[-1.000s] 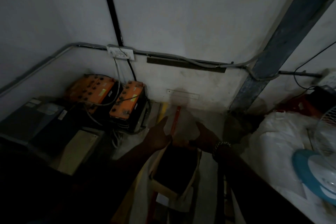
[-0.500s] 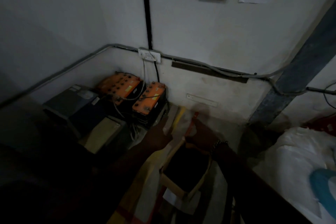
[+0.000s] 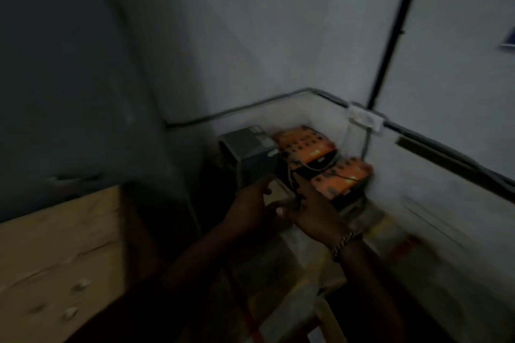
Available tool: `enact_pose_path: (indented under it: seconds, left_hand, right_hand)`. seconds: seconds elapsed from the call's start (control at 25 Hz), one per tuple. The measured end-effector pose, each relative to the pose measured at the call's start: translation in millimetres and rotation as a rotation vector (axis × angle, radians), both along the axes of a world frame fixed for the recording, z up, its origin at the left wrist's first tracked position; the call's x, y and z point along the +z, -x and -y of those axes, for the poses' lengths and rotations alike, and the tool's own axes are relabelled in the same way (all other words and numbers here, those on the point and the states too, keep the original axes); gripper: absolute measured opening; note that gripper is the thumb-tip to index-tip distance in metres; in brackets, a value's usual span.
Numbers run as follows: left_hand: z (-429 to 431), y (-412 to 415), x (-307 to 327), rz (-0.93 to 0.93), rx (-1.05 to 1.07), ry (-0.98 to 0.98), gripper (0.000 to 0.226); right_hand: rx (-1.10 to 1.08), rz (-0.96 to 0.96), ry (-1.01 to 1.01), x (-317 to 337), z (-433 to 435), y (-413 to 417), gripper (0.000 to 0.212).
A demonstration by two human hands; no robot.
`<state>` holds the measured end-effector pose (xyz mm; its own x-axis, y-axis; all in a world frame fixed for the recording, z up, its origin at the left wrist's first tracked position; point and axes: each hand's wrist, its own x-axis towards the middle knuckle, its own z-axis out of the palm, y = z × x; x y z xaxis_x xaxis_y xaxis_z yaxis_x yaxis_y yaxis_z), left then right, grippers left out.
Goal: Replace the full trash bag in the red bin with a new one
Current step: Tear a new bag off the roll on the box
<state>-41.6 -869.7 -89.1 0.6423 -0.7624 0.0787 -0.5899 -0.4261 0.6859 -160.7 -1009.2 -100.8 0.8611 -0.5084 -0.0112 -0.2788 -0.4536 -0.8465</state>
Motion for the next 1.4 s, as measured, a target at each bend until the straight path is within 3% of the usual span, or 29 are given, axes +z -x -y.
enact_pose_path:
  seconds: [0.28, 0.52, 0.8, 1.28, 1.4]
  left_hand:
    - [-202.1, -28.9, 37.9, 0.059, 0.3, 0.093, 0.064]
    - [-386.5, -2.9, 27.6, 0.167, 0.469, 0.088, 0.067]
    - [-579.7, 20.0, 21.1, 0.165, 0.596, 0.084, 0.071]
    - [-731.2, 26.4, 24.0, 0.139, 0.765, 0.173, 0.071]
    - [-752.0, 21.9, 19.8, 0.145, 0.831, 0.083, 0.074]
  right_hand:
    - [0.324, 0.07, -0.125, 28.5, -174.7, -79.8, 0.097]
    - [0.511, 0.092, -0.202, 28.1, -352.3, -80.1, 0.09]
    - [0.583, 0.096, -0.095, 31.4, -541.9, -74.0, 0.095]
    - [0.798, 0.077, 0.059, 45.9, -687.6, -111.5, 0.102]
    - [0.874, 0.034, 0.071, 37.5, -707.6, -127.4, 0.098]
